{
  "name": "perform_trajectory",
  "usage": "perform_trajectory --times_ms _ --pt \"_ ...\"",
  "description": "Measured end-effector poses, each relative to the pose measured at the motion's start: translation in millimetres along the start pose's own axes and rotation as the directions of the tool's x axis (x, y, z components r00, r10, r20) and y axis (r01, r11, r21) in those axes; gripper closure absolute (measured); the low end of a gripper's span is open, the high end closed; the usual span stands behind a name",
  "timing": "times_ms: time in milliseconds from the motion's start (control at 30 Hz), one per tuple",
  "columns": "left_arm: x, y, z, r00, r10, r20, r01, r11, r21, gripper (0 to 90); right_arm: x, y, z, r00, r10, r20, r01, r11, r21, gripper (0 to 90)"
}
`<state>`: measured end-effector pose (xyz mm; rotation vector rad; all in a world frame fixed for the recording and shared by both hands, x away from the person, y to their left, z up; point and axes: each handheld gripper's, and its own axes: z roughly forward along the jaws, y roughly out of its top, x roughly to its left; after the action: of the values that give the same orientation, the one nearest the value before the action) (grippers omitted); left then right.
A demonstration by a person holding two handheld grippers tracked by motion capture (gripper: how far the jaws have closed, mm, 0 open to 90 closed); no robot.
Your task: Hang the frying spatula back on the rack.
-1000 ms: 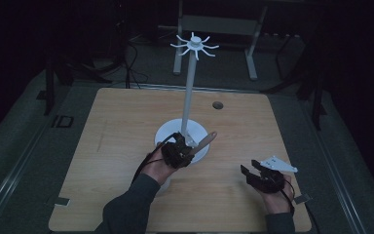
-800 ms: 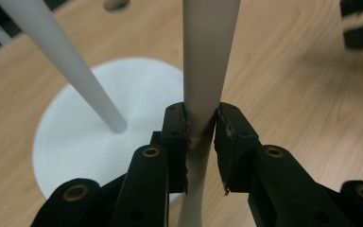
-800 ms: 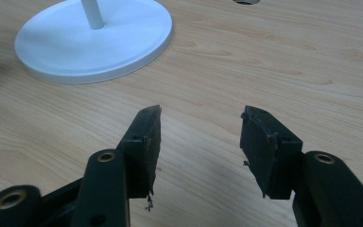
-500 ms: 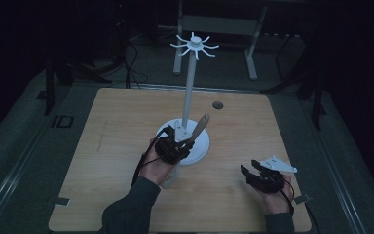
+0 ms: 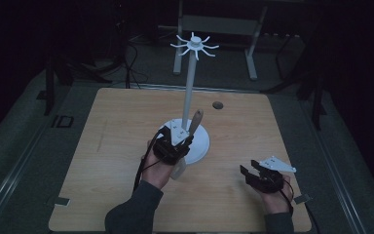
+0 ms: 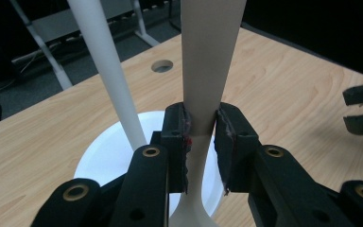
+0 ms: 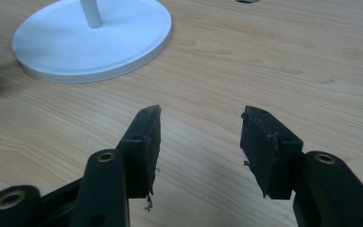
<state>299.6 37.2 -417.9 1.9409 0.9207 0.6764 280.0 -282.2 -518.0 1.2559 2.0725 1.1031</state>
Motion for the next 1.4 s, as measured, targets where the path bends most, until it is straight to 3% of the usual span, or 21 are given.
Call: perform_trajectory --times_ms 400,1033,1200,1233,1367,1400 --pt "-2.8 5.1 -5.3 0.9988 -0.03 -0.04 0.027 0.9973 -0.068 75.1 3.5 0.8 2.8 0.9999 -0.01 -0.01 0.01 1.0 -0.006 48.1" --pt "1.3 18.1 -9.2 0.9977 -0.054 -0.042 0.049 0.993 -0.108 75.1 16.4 4.9 12.6 0.9977 -0.046 -0.051 0.046 0.999 -0.004 49.1" --pt "1.4 22.4 -10.4 0.9979 -0.053 -0.038 0.048 0.9925 -0.112 75.0 22.3 14.6 16.5 0.9942 -0.035 -0.102 0.031 0.999 -0.041 52.3" --pt "0.4 23.8 -11.1 0.998 -0.053 -0.034 0.049 0.9922 -0.115 75.0 28.1 22.9 20.5 0.9882 -0.032 -0.15 0.022 0.998 -0.064 53.0" --pt "-1.7 25.2 -11.2 0.9984 -0.048 -0.03 0.044 0.9926 -0.113 75.0 39.1 38.3 28.3 0.9781 -0.041 -0.204 0.024 0.996 -0.088 54.9" --pt "-2.3 25.8 -11.2 0.9988 -0.042 -0.027 0.039 0.9931 -0.111 75.0 48.8 50.1 32.7 0.9693 -0.074 -0.235 0.049 0.993 -0.109 55.9"
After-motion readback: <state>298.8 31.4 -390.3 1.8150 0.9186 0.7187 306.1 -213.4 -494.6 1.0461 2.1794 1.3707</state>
